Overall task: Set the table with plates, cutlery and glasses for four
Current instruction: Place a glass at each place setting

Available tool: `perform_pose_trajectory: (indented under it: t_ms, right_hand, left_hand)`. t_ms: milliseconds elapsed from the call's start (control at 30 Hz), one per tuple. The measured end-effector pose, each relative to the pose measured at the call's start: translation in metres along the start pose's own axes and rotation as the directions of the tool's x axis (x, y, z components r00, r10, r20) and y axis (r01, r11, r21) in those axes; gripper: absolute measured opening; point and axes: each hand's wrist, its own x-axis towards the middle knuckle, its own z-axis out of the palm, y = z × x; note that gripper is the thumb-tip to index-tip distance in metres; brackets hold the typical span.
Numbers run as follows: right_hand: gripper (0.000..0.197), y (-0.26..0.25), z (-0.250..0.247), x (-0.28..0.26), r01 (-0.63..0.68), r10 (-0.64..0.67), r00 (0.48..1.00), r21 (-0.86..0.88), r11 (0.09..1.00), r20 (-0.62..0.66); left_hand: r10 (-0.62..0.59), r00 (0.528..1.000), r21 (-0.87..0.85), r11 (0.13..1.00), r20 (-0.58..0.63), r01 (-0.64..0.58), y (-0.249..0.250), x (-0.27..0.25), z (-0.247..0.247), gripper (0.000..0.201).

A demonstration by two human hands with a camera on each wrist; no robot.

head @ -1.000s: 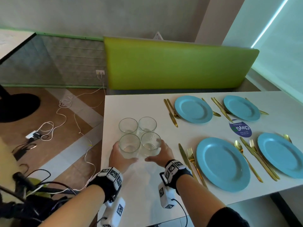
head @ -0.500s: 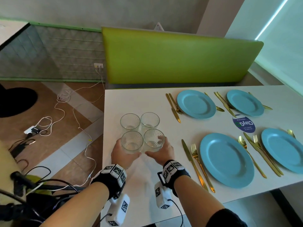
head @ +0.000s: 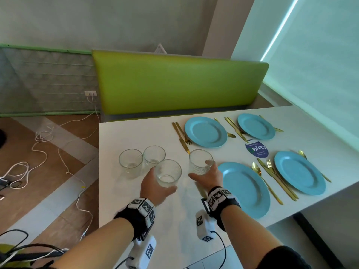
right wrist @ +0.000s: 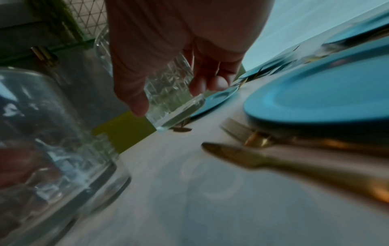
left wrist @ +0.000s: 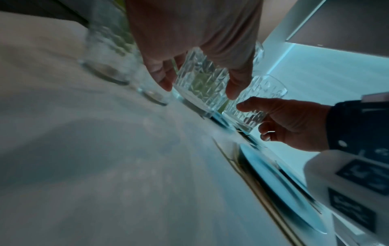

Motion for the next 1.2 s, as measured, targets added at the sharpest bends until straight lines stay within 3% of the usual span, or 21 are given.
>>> perform_pose_trajectory:
  t_ms: [300, 433, 733, 1067, 1200]
  right_hand:
    - [0.078, 0.04, -0.101, 0.083, -0.113, 0.113, 0.979, 0.007, 0.994, -0.168]
    - [0.085, 0.07, -0.15, 0.14, -0.193, 0.194, 0.96, 0.027, 0.981, -0.202]
    - [0.076, 0.143, -0.248, 0.274, -0.353, 0.369, 0.893, 0.107, 0.929, -0.259]
    - [0.081, 0.196, -0.288, 0.37, -0.461, 0.477, 0.829, 0.128, 0.878, -0.29]
    - [0.082, 0.21, -0.29, 0.389, -0.493, 0.512, 0.809, 0.144, 0.858, -0.289]
  left_hand:
    - [0.151, 0.983, -0.021, 0.989, 0.106, -0.149, 0.094, 0.053, 0.079, 0.078]
    - [0.14, 0.981, -0.055, 0.99, 0.131, -0.133, 0.139, 0.086, 0.127, 0.082]
    - [0.089, 0.982, -0.056, 0.995, 0.169, -0.08, 0.224, 0.152, 0.238, 0.082]
    - [0.087, 0.974, -0.012, 0.996, 0.211, -0.086, 0.254, 0.191, 0.307, 0.056]
    - [0.086, 0.967, 0.016, 0.996, 0.239, -0.093, 0.257, 0.202, 0.324, 0.058]
